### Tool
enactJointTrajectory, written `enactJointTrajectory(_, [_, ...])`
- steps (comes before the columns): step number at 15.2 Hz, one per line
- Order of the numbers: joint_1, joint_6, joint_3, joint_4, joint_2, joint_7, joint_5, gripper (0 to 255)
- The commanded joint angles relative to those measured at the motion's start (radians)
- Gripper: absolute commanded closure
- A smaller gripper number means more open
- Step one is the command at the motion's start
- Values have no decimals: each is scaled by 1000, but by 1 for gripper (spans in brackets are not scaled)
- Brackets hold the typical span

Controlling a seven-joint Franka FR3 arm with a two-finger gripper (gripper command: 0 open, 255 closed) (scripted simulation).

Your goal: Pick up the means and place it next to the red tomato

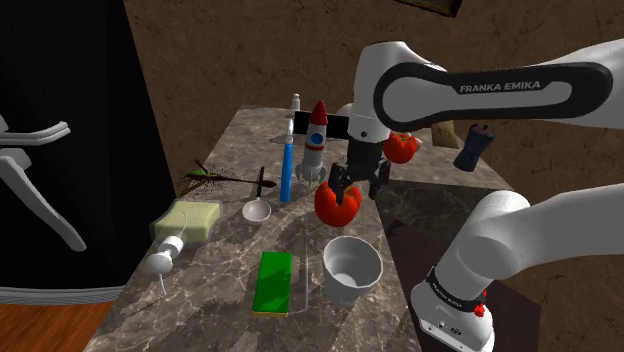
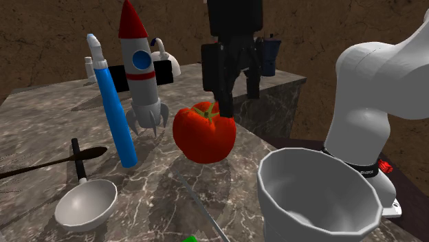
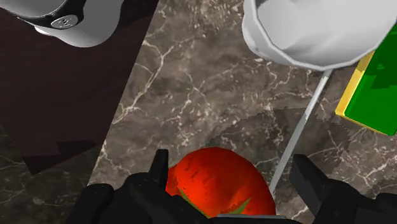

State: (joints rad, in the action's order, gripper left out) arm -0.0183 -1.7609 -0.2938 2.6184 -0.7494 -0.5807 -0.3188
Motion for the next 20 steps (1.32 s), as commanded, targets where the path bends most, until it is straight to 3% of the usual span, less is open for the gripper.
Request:
enactJointTrajectory(1, [0, -63, -50, 11, 36, -86, -51, 0])
enactJointTrajectory(9, [-33, -348, -254, -23, 280, -400, -189, 0])
enactJointTrajectory(17, [-29, -488, -307, 23, 367, -413, -215, 0])
enactJointTrajectory(20, [-29, -488, -307, 23, 367, -413, -215, 0])
